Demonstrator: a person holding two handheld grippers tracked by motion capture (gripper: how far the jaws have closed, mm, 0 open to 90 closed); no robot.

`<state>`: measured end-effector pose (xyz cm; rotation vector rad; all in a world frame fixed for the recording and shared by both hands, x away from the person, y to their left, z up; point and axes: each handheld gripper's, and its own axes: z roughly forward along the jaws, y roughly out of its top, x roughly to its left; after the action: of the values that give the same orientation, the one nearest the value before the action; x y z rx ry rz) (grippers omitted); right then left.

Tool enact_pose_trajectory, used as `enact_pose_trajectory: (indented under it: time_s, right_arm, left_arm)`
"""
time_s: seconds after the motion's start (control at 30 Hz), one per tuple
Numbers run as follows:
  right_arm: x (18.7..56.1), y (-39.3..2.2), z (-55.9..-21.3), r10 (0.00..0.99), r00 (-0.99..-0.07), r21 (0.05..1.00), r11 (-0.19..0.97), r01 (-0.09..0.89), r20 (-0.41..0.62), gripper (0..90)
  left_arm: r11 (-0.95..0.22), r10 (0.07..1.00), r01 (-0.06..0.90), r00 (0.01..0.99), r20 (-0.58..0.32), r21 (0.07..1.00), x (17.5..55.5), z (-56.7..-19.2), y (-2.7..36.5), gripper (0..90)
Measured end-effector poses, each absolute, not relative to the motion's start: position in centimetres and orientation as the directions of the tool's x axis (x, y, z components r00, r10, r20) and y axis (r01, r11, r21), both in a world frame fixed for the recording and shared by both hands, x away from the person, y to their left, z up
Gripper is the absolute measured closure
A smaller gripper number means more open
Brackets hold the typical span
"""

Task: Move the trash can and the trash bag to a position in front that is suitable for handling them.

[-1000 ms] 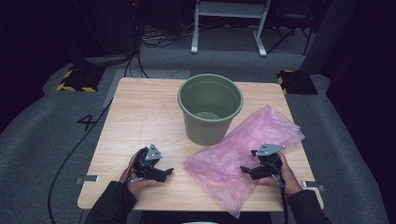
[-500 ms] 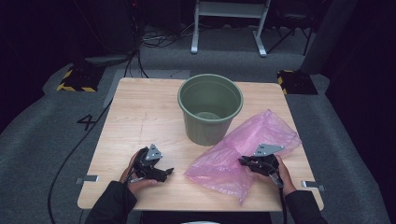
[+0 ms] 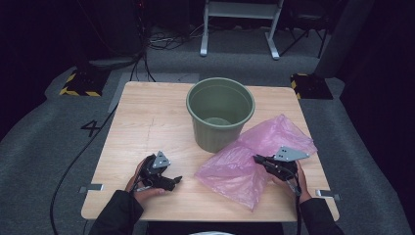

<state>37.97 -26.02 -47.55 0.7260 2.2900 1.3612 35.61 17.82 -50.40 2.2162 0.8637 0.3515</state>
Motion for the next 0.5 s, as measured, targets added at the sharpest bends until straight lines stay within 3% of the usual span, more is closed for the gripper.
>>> enact_pose_trajectory:
  time_s: [0.5]
  right_arm:
    - [37.6,-27.1,-45.1,0.626,-0.775,0.935,0.322,0.151,-0.090,88.8]
  left_arm:
    - [-0.517,0.672,0.475,0.740,-0.006,0.712,35.6,-50.4,17.9,14.2]
